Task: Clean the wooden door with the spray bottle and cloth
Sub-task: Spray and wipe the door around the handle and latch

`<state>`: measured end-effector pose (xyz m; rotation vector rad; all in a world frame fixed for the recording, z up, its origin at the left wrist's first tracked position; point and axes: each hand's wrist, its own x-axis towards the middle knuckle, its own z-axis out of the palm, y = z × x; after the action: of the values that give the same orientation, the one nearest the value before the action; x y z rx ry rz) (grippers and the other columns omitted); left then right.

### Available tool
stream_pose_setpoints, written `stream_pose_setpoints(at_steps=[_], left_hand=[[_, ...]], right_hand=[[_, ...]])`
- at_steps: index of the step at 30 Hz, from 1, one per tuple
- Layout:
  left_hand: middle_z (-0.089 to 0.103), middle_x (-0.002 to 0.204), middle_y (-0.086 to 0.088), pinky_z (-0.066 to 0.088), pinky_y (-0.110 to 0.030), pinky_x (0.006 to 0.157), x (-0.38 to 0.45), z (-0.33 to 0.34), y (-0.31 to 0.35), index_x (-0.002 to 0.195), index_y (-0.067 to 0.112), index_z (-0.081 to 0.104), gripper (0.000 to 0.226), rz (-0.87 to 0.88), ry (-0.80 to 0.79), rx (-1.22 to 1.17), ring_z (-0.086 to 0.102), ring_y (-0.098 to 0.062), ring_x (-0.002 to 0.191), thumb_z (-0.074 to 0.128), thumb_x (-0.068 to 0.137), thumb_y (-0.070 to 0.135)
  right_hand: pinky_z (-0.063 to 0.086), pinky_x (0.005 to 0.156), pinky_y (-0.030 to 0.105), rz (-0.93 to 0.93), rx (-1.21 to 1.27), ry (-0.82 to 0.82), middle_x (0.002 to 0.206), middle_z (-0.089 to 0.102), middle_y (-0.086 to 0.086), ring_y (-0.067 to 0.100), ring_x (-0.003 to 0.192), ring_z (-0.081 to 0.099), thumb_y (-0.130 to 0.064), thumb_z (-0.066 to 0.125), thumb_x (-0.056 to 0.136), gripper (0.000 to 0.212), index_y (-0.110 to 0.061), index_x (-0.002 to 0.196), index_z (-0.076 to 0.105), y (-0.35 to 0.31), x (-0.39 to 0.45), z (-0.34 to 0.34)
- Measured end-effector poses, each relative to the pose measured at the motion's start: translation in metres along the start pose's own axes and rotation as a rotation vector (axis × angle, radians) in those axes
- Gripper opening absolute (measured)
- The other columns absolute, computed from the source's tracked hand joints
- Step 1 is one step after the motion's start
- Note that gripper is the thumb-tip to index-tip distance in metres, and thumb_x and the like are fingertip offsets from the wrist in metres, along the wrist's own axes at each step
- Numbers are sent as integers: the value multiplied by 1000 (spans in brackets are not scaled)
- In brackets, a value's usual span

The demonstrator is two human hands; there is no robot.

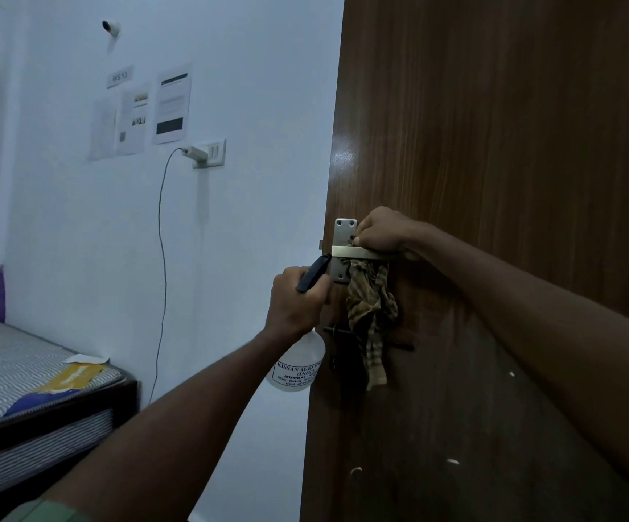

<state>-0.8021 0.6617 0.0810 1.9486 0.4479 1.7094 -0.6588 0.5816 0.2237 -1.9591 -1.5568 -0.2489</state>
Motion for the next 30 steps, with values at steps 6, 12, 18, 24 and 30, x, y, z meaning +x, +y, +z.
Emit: stream_pose_setpoints(at_steps=[6, 12, 18, 24, 30], left_hand=[[59, 61, -24, 41, -50, 44, 5, 4, -1, 65, -3, 63, 45, 34, -17, -18, 56, -44, 50, 56, 79, 39], [60, 62, -25, 38, -45, 45, 12, 9, -6, 66, -7, 63, 52, 58, 0, -52, 54, -42, 52, 53, 76, 43], [65, 62, -19, 42, -37, 50, 20, 15, -6, 67, -1, 68, 38, 48, -29, -86, 60, -38, 53, 59, 85, 31], [50, 46, 8, 29, -20, 44, 21, 22, 6, 53, 22, 52, 38, 61, -15, -76, 42, -7, 45, 63, 90, 22], [63, 54, -6, 39, -33, 48, 25, 15, 4, 59, 13, 64, 31, 48, -53, -91, 54, -19, 49, 62, 87, 28]], right_hand=[[45, 63, 21, -51, -16, 17, 106, 70, 0, 7, 89, 62, -12, 67, 97, 11, -12, 103, 77, 10, -2, -13], [43, 70, 19, -127, -137, 61, 106, 72, 0, 11, 97, 63, -13, 66, 98, 12, -13, 104, 77, 11, -2, -5], [47, 70, 21, -88, -88, 66, 101, 72, -5, 5, 93, 63, -18, 68, 98, 11, -23, 95, 78, 38, -20, -34], [50, 71, 25, -90, -41, 74, 96, 71, -5, 9, 90, 64, -15, 67, 98, 12, -17, 94, 78, 4, -5, -2], [46, 65, 26, -18, -86, -79, 92, 70, 3, 13, 83, 62, -14, 64, 99, 17, -13, 84, 72, 20, -17, -37]])
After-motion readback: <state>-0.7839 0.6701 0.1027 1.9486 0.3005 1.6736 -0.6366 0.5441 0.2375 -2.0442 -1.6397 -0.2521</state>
